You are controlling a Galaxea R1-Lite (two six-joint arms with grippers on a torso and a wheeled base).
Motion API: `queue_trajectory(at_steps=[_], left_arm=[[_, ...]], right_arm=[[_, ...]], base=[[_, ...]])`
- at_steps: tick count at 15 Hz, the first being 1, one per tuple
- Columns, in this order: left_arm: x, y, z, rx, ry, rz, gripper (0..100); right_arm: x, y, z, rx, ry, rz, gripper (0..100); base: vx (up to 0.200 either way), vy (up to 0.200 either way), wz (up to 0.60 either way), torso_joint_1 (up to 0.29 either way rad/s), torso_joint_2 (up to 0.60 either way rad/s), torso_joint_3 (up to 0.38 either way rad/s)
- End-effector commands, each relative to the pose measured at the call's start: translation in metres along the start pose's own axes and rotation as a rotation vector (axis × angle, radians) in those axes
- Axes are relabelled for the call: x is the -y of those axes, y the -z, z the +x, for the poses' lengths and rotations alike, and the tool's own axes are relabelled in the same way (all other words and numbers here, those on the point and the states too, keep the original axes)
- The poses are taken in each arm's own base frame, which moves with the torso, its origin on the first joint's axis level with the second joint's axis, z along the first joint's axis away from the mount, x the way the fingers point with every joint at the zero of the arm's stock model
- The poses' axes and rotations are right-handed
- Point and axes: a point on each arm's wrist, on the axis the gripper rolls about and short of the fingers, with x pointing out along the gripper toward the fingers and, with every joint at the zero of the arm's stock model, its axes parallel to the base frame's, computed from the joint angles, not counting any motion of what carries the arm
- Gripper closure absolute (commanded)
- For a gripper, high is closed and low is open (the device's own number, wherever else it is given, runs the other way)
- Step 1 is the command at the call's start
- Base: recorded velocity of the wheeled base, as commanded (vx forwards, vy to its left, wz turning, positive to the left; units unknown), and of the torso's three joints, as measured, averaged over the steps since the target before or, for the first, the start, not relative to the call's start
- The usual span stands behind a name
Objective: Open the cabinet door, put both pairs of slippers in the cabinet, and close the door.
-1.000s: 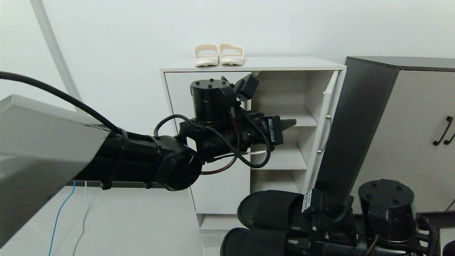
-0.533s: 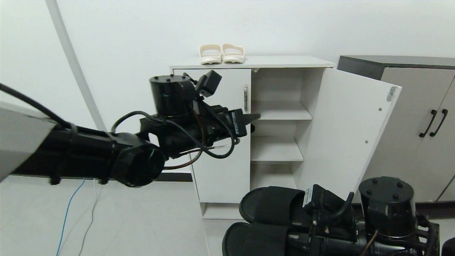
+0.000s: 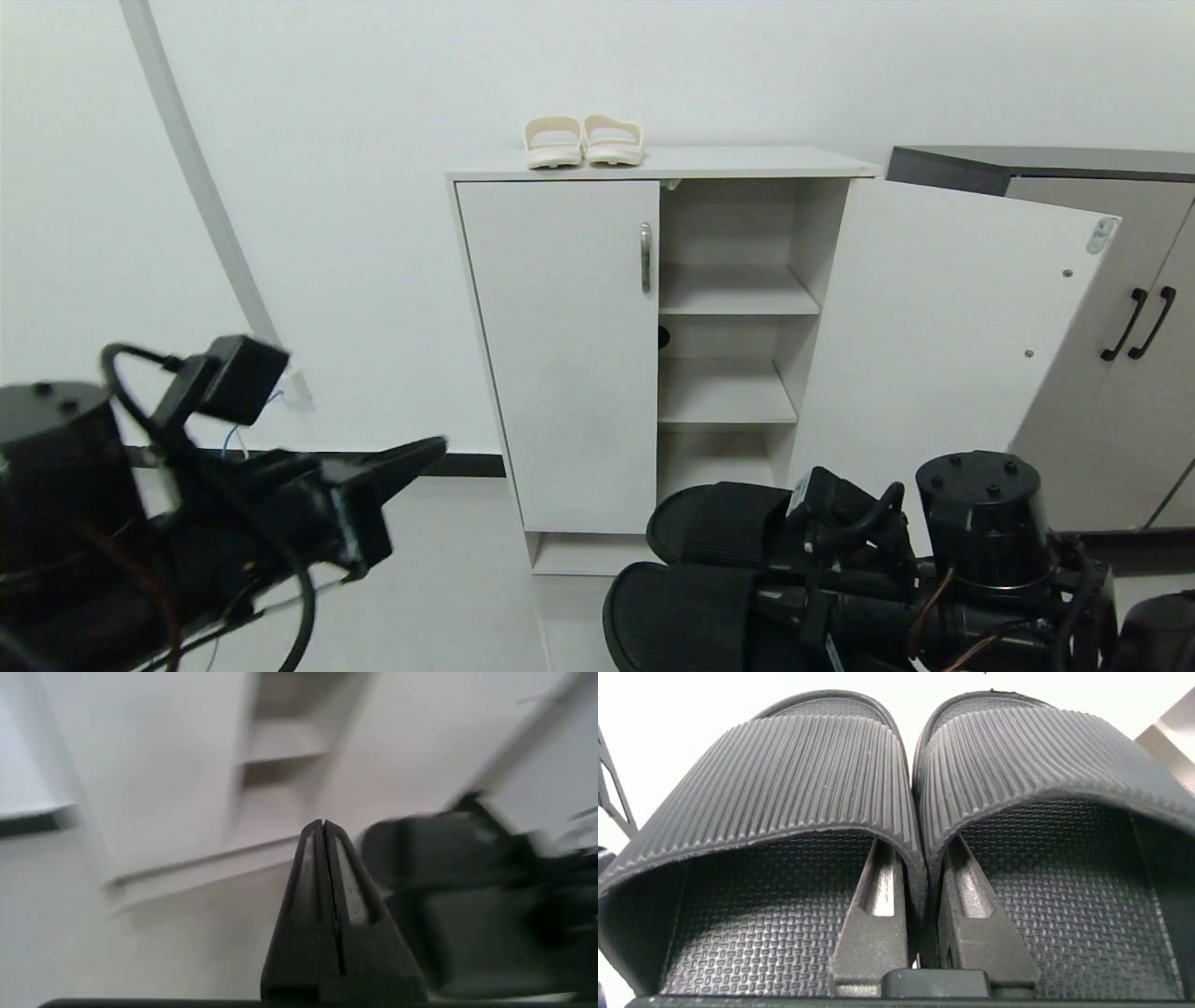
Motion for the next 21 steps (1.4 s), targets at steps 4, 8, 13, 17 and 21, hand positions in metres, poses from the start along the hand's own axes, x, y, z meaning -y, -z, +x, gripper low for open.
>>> queue_trajectory(at_steps=[4,8,13,17,21], left_arm=[[-0.021,0.057,-0.114,0.201,-0.373,0.021,100],[-0.012,0.096,-0.159,0.230,-0.485,0.052,100],[-0.010,0.129,-0.171,0.253,-0.486,0.086,100],[-0.006,0.133,-0.172,0.273,-0.382,0.208,100],[-0.008,0.133,-0.172,0.276,-0.463,0.217,100]], right_arm=[[0.001,0.004,0.004,-0.016,0.001,0.004,100],[0.001,0.004,0.004,-0.017,0.001,0.003,100],[0.001,0.004,0.004,-0.019,0.000,0.001,100],[0.001,0.004,0.004,-0.019,0.000,0.001,100],[0.001,0.004,0.004,-0.018,0.002,-0.001,100]], base=[[0.000,0.000,0.00,0.000,0.00,0.000],[0.000,0.000,0.00,0.000,0.00,0.000],[0.000,0.000,0.00,0.000,0.00,0.000],[0.000,0.000,0.00,0.000,0.00,0.000],[0.000,0.000,0.00,0.000,0.00,0.000]])
